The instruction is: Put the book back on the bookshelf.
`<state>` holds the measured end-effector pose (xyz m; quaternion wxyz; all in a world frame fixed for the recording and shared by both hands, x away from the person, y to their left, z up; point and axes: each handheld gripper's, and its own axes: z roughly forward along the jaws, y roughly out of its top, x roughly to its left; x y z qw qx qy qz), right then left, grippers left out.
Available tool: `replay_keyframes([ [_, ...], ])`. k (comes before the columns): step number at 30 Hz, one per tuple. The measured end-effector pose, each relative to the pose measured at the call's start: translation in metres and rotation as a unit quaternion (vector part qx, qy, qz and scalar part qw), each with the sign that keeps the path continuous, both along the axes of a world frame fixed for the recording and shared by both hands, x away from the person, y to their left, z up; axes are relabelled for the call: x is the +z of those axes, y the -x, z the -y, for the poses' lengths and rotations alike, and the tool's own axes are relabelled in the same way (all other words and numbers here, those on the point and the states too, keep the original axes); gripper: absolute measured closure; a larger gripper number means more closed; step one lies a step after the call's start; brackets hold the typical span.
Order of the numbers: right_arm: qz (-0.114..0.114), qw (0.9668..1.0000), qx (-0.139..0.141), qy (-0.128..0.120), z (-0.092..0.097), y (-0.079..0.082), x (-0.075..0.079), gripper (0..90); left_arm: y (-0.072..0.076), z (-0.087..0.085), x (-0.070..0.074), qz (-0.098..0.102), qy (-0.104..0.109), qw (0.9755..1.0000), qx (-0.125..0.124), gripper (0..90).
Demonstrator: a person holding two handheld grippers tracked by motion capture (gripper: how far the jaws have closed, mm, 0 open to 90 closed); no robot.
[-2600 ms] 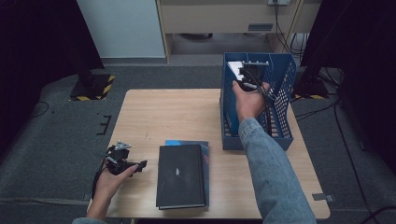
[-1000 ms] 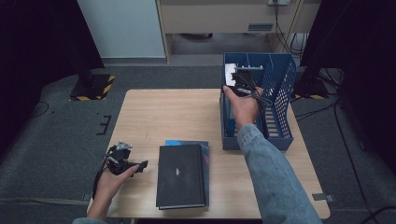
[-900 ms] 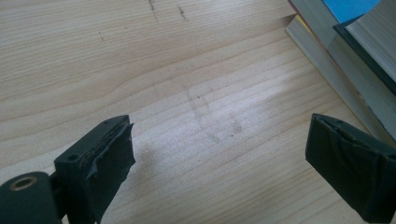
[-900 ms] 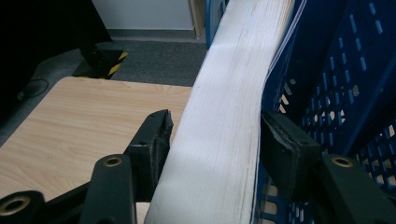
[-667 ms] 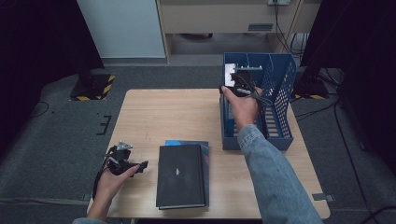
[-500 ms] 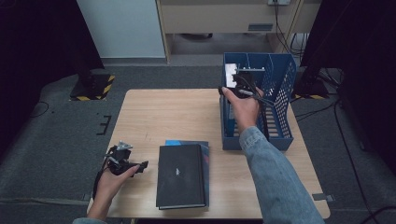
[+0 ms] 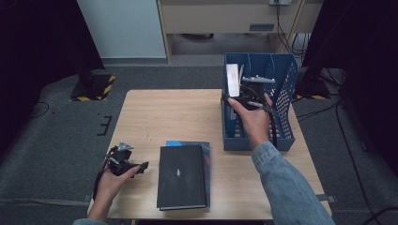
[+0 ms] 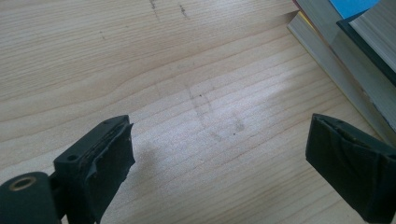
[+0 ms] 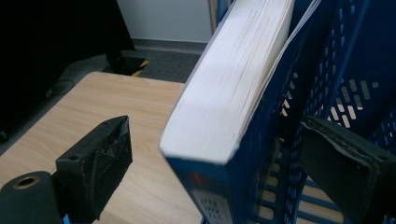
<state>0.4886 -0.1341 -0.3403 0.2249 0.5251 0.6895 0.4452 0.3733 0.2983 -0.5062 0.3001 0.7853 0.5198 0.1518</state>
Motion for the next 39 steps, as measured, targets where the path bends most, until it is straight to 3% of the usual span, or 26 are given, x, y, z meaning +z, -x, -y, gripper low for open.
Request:
replay_keyframes([
  [8,-0.005,0.9998,0.013,0.011,0.008,0.014,-0.007,8.6,0.000,0.001,0.000,0.002,-0.002,0.9999,-0.010,4.7],
  [12,-0.009,0.9994,0.015,0.029,0.012,0.019,-0.012,8.9,0.000,0.000,0.000,0.001,-0.003,0.9999,-0.013,4.1],
  [19,-0.010,0.9995,0.018,0.026,0.024,0.029,-0.022,8.6,0.000,0.000,0.000,0.000,-0.005,0.9999,-0.016,4.2],
  [28,-0.008,0.9986,0.049,0.020,0.026,0.045,-0.032,11.3,0.002,0.003,0.000,0.005,-0.015,0.9996,-0.024,5.4],
  [31,-0.002,0.9976,0.060,0.034,0.025,0.050,-0.035,11.5,0.003,0.004,-0.002,-0.001,-0.027,0.9993,-0.025,6.3],
  [39,0.003,0.9956,0.088,0.033,0.017,0.063,-0.040,13.0,0.005,0.004,-0.003,0.001,-0.020,0.9995,-0.026,6.3],
])
